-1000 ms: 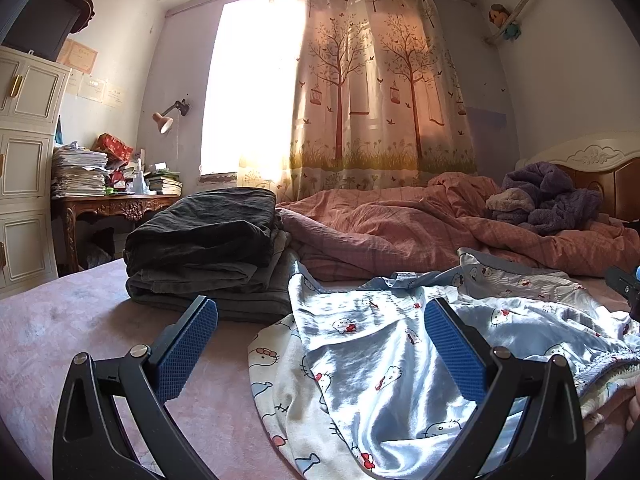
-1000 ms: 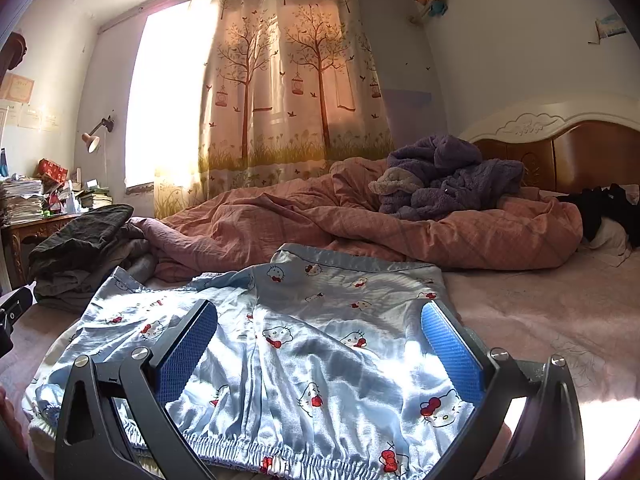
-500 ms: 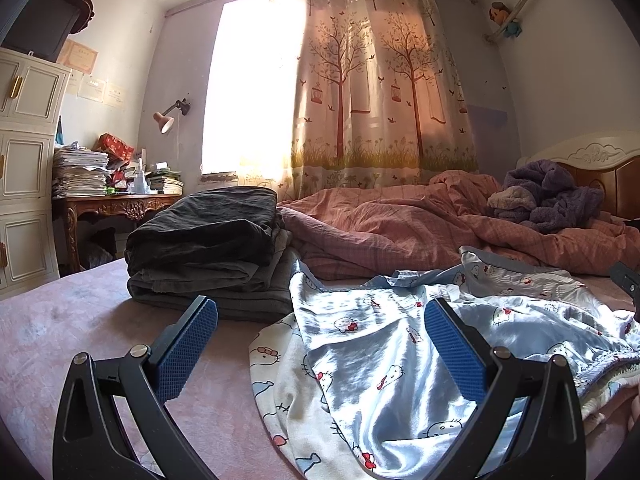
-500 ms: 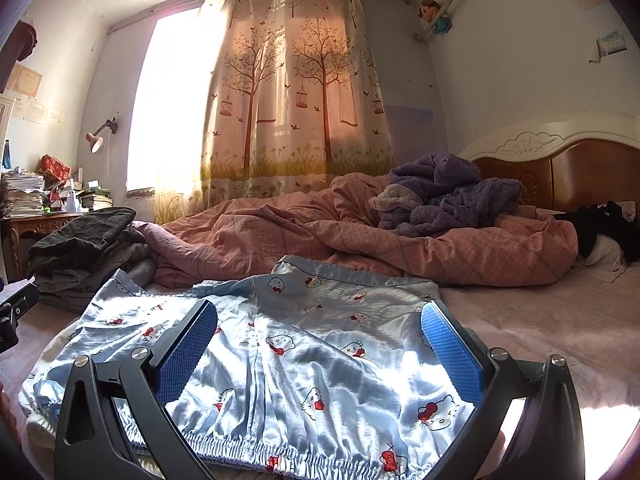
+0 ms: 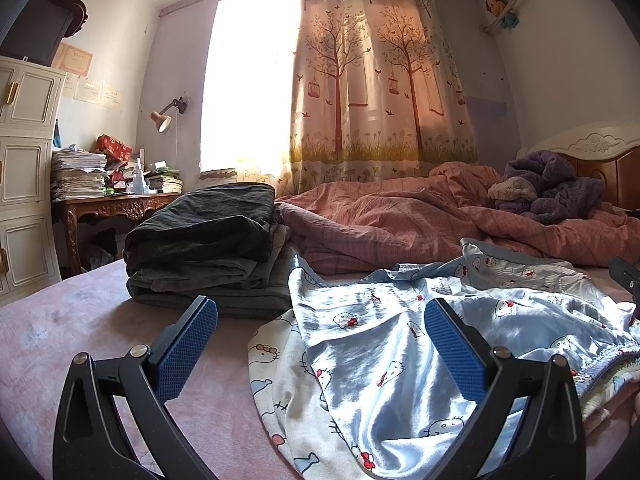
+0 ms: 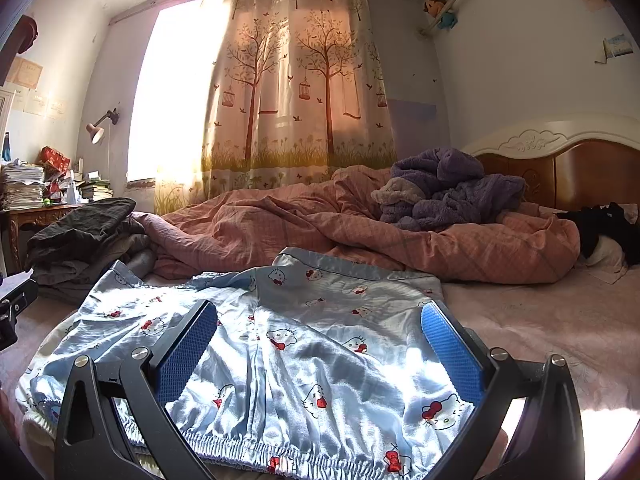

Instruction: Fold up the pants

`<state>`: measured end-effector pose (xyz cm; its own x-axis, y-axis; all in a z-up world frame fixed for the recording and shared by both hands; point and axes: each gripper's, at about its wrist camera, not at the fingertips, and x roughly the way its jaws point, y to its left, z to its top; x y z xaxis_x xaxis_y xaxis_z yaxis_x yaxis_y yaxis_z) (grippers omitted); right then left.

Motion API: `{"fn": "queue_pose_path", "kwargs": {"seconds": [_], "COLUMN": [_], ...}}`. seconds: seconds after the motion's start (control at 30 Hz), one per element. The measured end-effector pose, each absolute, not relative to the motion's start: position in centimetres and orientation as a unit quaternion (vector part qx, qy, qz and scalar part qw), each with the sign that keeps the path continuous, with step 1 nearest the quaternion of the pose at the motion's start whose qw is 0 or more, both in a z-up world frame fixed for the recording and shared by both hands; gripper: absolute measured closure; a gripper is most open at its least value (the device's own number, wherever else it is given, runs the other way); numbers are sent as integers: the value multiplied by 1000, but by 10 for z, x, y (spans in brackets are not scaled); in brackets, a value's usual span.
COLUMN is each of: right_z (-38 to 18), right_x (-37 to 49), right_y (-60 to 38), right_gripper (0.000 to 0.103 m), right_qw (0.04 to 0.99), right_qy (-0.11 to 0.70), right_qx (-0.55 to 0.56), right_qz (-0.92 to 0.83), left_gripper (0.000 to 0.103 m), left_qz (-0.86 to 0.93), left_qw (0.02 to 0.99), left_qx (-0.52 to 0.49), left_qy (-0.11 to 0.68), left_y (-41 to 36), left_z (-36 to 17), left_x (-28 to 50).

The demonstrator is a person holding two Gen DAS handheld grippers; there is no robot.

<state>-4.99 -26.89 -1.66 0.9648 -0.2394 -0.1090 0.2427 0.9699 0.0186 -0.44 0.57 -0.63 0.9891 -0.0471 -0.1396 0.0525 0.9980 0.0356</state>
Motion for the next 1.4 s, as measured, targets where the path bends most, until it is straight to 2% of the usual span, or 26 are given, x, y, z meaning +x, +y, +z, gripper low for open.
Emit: {"fn": "queue_pose_path", "kwargs": {"seconds": [0.2, 0.9, 1.0, 1.03, 1.13, 1.3, 1.33, 1.4], "right_z": [-17, -21, -21, -20, -8, 31, 40, 54], "right_x": [-44, -35, -37, -39, -53, -69, -73, -81], "right_y": [-270, -273, -273, -274, -287, -338, -353, -385], "right_gripper": [0, 0, 0, 0, 3, 9, 10, 15], "right_qw": [991, 991, 991, 991, 993, 994, 993, 989], "right_qy": [57, 75, 74, 71, 52, 45, 46, 49], "right_qx": [19, 26, 27, 29, 52, 69, 84, 120], "right_qz": [-121, -109, -107, -106, -94, -77, -75, -72], "left_gripper": [0, 0, 3, 4, 19, 22, 26, 42], "left_qz": [-20, -24, -21, -21, -21, -63, -70, -88], "left_qw": [997, 998, 998, 998, 998, 996, 995, 990], "left_qx": [39, 17, 11, 10, 14, 30, 40, 72], "left_qy": [66, 64, 64, 64, 61, 56, 61, 89], "left_y": [-3, 4, 6, 7, 5, -26, -38, -64], "left_z": [-6, -4, -3, -3, 8, 40, 46, 55], "left_x": [-6, -8, -8, -8, -8, -19, -21, -24]}}
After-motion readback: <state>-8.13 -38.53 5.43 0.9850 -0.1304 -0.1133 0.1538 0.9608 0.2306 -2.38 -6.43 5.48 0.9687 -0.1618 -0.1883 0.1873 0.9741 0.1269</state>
